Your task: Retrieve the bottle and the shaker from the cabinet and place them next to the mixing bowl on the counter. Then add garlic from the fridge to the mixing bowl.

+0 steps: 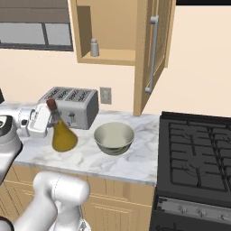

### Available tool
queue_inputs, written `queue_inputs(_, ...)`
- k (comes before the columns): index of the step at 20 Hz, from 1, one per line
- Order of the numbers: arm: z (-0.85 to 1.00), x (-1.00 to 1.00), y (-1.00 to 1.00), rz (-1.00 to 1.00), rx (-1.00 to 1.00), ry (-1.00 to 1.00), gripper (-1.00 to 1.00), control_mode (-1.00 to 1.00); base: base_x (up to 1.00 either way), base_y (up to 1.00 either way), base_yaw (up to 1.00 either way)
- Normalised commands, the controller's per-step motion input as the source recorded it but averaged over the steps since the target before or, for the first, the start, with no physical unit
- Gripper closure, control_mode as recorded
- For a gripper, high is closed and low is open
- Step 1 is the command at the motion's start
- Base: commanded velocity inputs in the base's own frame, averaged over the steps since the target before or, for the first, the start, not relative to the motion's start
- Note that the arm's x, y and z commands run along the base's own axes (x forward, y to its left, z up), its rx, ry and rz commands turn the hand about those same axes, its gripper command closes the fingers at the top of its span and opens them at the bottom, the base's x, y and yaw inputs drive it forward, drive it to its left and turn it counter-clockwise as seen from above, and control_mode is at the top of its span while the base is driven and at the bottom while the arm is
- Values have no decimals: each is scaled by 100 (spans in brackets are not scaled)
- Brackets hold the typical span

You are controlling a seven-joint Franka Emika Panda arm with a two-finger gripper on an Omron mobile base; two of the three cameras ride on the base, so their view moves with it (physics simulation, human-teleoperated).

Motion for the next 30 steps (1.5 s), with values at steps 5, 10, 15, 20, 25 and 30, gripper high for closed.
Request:
queue_inputs(5, -27, 14, 0, -6, 0, 0, 100, -100, 0, 0, 0)
queue_inputs(10, -19, 31, 0, 0, 0, 0, 100, -100, 0, 0, 0)
queue_inputs(15, -26, 30, 0, 0, 0, 0, 100, -100, 0, 0, 0)
queue_inputs(20, -25, 21, 0, 0, 0, 0, 100, -100, 0, 0, 0)
queue_inputs(25, -12, 23, 0, 3, 2, 0, 100, -100, 0, 0, 0)
queue_inputs(30, 0, 17, 0, 5, 6, 0, 100, -100, 0, 0, 0)
